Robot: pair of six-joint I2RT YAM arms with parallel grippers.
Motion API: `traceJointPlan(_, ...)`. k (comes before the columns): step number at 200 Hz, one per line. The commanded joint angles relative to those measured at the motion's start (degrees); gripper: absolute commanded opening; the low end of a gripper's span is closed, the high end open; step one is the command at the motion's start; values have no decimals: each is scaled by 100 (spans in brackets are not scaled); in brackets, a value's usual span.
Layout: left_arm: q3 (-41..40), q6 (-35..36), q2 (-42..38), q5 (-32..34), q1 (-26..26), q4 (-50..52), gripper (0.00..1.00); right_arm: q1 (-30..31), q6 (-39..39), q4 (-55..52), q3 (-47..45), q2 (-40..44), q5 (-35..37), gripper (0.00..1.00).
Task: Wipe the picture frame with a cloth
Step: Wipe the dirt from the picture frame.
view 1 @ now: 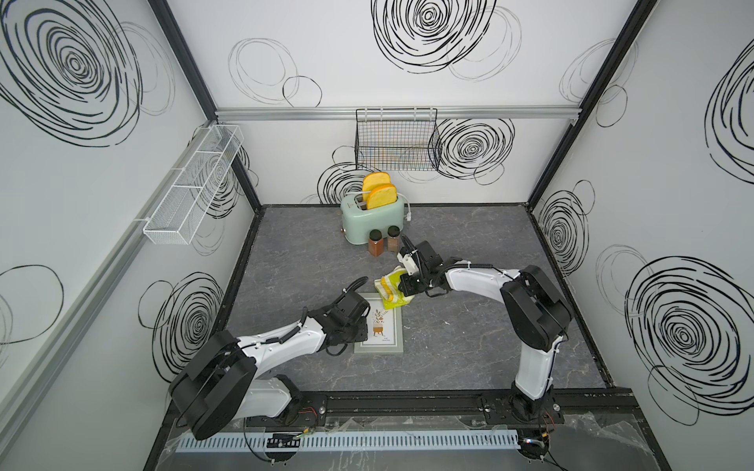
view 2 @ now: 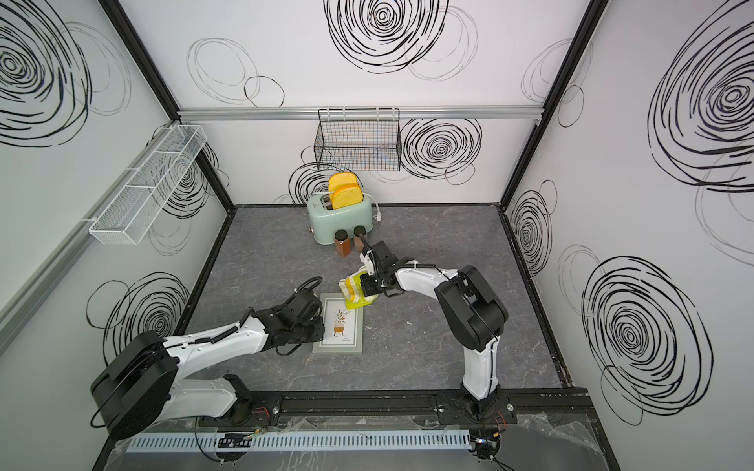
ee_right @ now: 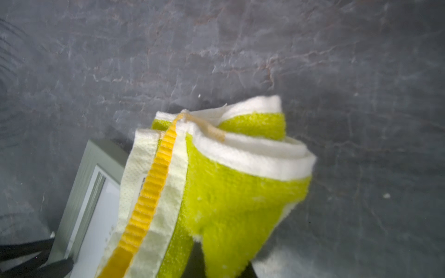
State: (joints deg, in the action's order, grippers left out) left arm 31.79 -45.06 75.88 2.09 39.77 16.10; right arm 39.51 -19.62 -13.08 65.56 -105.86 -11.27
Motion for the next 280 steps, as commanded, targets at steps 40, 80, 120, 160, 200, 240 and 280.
traceJointPlan(40, -129, -303, 465, 129, 63, 73, 31, 259, -548, -125, -1588, 1244, 338, 0)
traceJointPlan(80, -86, -328, 585, 115, 99, 11, 31, 805, -905, -183, -2259, 1864, 117, 0)
traceJointPlan(120, -59, -372, 614, 150, 118, -10, 31, 1736, -1891, -332, -3007, 2493, 150, 0)
traceJointPlan(160, -89, -346, 553, 180, 132, 58, 31, 1762, -1664, -1121, -2030, 2886, 1859, 0)
traceJointPlan(200, -199, -363, 329, 226, 144, 122, 31, 806, -918, -28, -1158, 2435, 1638, 0)
traceJointPlan(240, -284, -328, 199, 176, 143, 78, 32, 727, -760, 561, -583, 1024, 295, 0)
traceJointPlan(280, -322, -336, 196, 154, 145, 38, 32, 1148, -824, 978, -195, 338, -7, 0)
